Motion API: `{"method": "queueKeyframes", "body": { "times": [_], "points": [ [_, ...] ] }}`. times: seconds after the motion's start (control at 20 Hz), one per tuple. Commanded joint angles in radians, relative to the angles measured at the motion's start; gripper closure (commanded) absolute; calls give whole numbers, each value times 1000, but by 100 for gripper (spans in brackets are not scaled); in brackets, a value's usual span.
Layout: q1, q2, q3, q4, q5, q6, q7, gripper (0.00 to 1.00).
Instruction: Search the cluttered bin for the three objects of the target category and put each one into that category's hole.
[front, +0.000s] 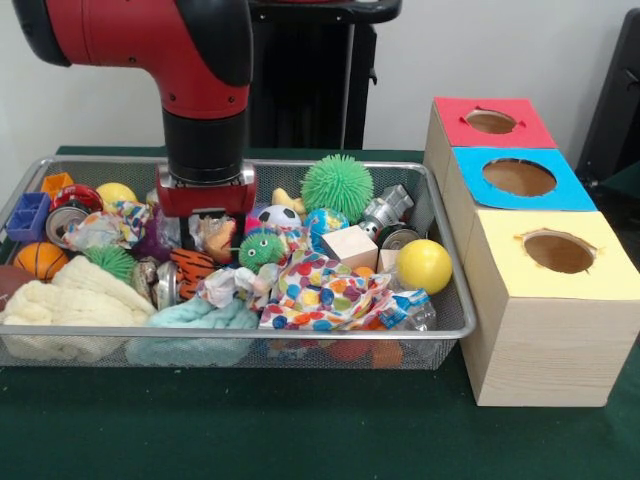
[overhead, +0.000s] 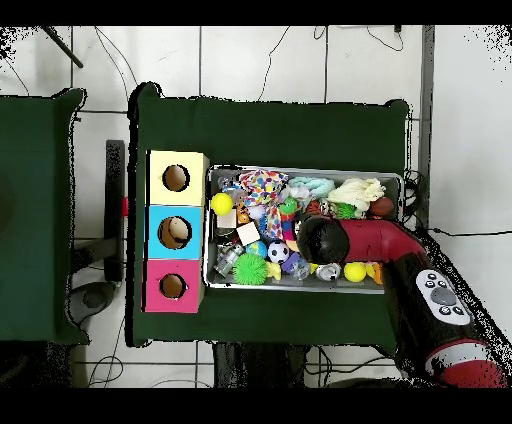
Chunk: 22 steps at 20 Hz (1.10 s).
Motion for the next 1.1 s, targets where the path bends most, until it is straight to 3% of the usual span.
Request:
{"method": "queueKeyframes", "body": {
  "times": [0.05, 0.75, 1.1],
  "points": [
    [-13, 57, 30, -20, -28, -61, 28, 0],
    [-79, 15, 82, -41, 11, -20, -20, 0],
    [-67, 25, 87, -46, 10, -23, -1, 0]
  ]
}}
